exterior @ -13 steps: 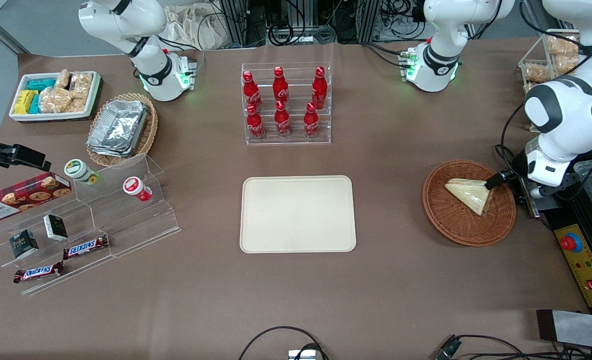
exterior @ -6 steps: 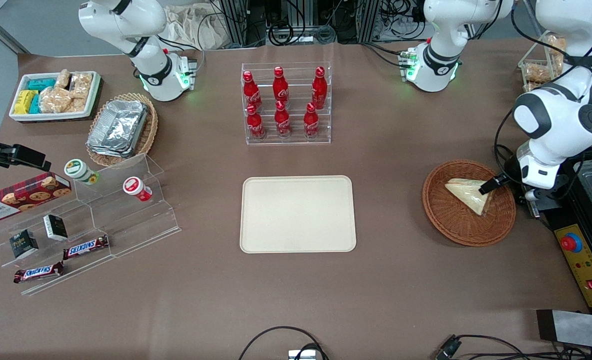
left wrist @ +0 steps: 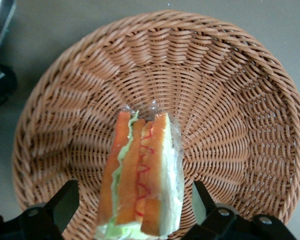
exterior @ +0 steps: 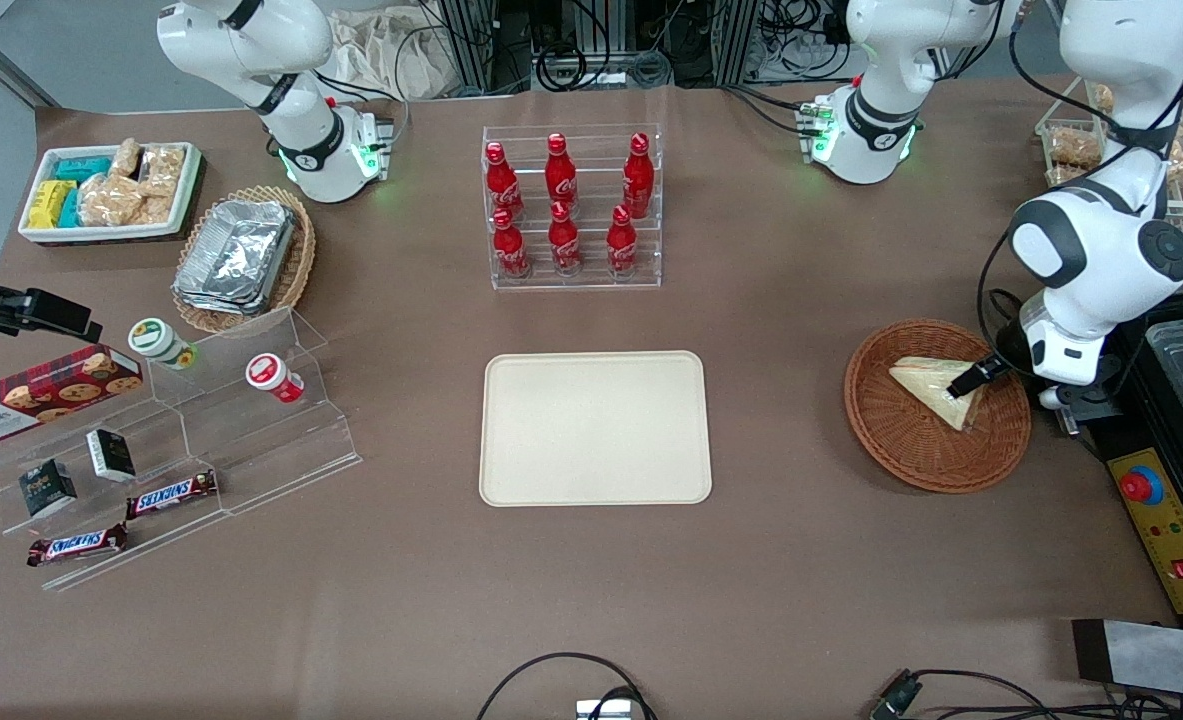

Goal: Place sandwich from basket to tray
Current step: 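Close the left gripper on the wrapped sandwich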

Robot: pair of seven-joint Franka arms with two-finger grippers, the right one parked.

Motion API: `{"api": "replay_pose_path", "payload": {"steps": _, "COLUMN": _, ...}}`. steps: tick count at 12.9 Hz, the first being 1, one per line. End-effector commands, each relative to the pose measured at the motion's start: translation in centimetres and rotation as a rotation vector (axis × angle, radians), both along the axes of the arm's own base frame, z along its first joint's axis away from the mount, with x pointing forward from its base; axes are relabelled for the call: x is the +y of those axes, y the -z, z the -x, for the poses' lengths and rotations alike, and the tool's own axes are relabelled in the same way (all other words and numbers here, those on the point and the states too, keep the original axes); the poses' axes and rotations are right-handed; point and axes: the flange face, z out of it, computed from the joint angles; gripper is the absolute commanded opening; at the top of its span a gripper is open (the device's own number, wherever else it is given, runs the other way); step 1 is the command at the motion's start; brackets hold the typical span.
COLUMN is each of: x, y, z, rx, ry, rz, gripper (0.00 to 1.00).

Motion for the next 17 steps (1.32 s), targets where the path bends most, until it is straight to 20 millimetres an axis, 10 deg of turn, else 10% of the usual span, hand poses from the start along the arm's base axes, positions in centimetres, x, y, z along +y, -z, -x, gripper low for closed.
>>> {"api": "replay_pose_path", "payload": {"steps": 1, "x": -0.5, "y": 0.5, "z": 0.1, "rx": -0.016, "ry": -0.033, "rz": 0.007, "gripper": 0.82}}
{"api": "replay_pose_path", "payload": {"steps": 3, "x": -0.6, "y": 0.5, "z": 0.1, "rx": -0.016, "ry": -0.031, "rz": 0.007, "gripper": 0.35}}
{"api": "replay_pose_path", "payload": {"steps": 5, "x": -0.6, "y": 0.5, "z": 0.1, "rx": -0.016, "ry": -0.031, "rz": 0.007, "gripper": 0.14}}
{"api": "replay_pose_path", "payload": {"steps": 17, "x": -4.6, "y": -7.4, "z": -0.2, "rx": -0.012, "ry": 0.31, "rz": -0.066, "gripper": 0.13}}
